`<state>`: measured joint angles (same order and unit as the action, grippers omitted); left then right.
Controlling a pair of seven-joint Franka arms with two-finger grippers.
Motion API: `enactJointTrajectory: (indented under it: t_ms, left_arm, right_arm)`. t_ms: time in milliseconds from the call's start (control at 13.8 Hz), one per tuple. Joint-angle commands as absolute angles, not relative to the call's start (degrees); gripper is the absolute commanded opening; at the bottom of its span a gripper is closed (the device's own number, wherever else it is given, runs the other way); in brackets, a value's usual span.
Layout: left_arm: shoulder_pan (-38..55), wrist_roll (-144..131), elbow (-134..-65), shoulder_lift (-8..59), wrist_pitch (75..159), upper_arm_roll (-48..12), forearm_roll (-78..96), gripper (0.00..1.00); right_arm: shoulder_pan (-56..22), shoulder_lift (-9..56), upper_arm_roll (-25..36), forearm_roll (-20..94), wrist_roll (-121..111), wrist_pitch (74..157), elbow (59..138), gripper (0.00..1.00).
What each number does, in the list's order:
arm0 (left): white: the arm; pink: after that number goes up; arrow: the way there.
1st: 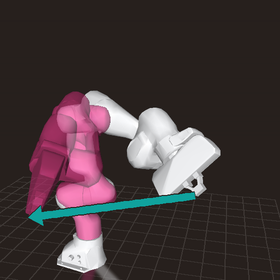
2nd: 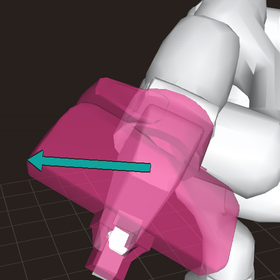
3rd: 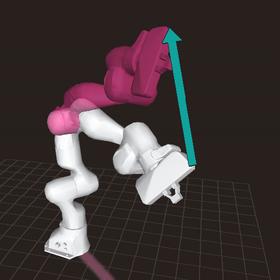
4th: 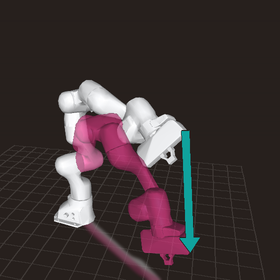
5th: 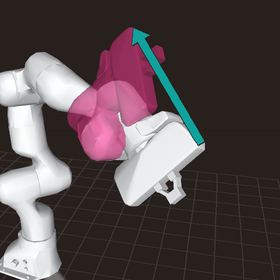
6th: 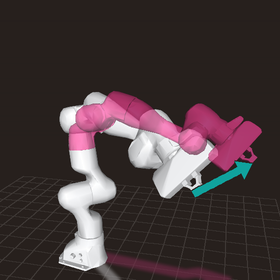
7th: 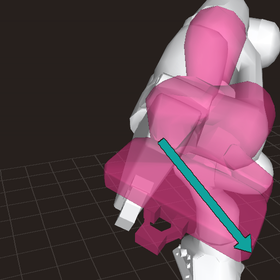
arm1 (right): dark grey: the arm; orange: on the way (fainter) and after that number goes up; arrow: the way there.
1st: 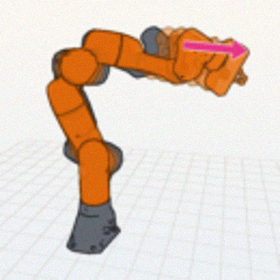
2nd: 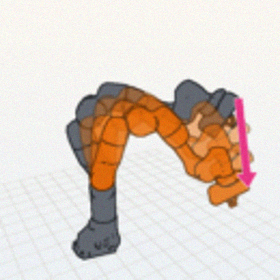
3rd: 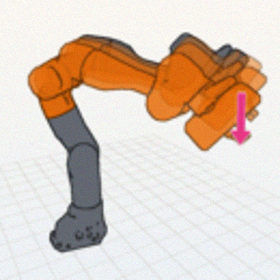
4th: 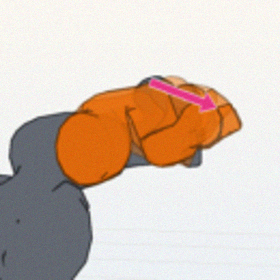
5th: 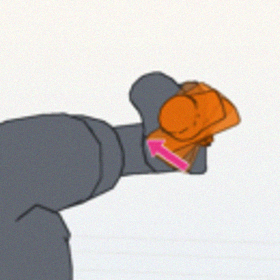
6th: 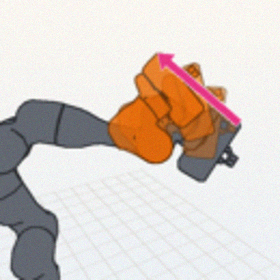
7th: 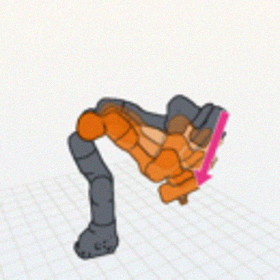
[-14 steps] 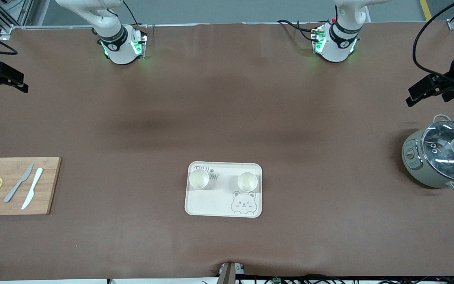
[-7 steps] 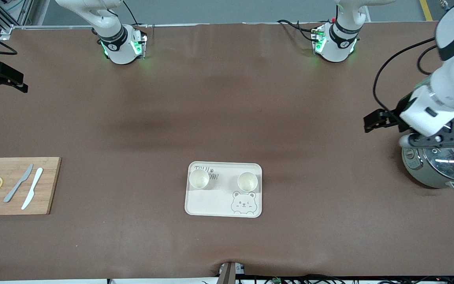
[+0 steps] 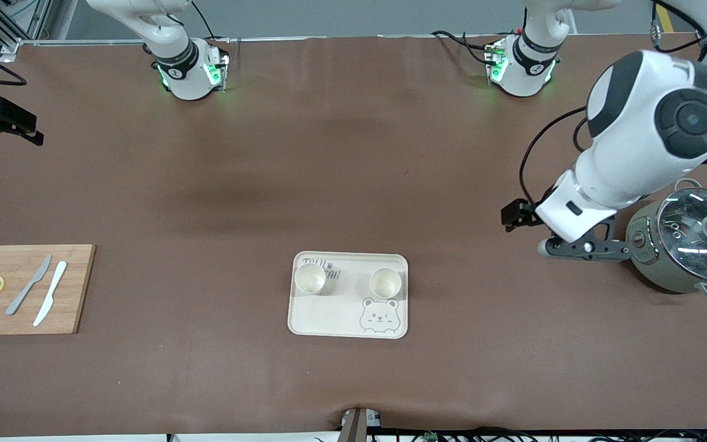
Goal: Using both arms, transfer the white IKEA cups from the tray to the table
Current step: 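Reach the left gripper down to the white cup on the tray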
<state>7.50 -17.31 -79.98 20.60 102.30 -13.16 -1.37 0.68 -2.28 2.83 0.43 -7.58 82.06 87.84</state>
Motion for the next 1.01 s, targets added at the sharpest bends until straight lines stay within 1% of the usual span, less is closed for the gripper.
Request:
enactJointTrajectory:
  t_ms: [0,144,217,361,506,794,939]
  left_arm:
    - [11.15,-23.70,-75.43,25.38,106.85,-13.09,-2.46,1.00]
    - [13.96,-28.54,-71.30,29.86,109.94,-13.01,-2.46,1.00]
    - [15.63,-31.17,-70.50,31.62,111.87,-12.83,-2.46,1.00]
    - [18.18,-35.05,-70.49,34.44,116.26,-12.57,-2.55,1.00]
    - [20.20,-37.43,-70.58,36.55,119.34,-12.48,-2.64,1.00]
    - [22.24,-38.85,-72.15,39.46,120.59,-12.39,-3.77,1.00]
    - [22.50,-40.77,-72.42,42.69,120.93,-12.39,-5.53,0.86]
  right_arm:
    - [3.07,-0.97,2.02,1.76,-8.79,81.74,85.52,1.00]
    - [2.99,-0.44,2.02,1.58,-8.79,82.53,85.17,1.00]
    - [3.08,-0.27,2.02,1.76,-8.79,82.53,85.08,1.00]
    - [2.81,1.74,1.93,1.58,-8.79,84.19,85.08,1.00]
    - [2.55,2.19,1.93,1.41,-8.79,84.55,85.17,1.00]
    - [2.46,7.10,1.85,1.84,-8.88,86.65,85.08,1.00]
    - [2.29,8.43,1.76,1.58,-8.26,87.79,85.08,1.00]
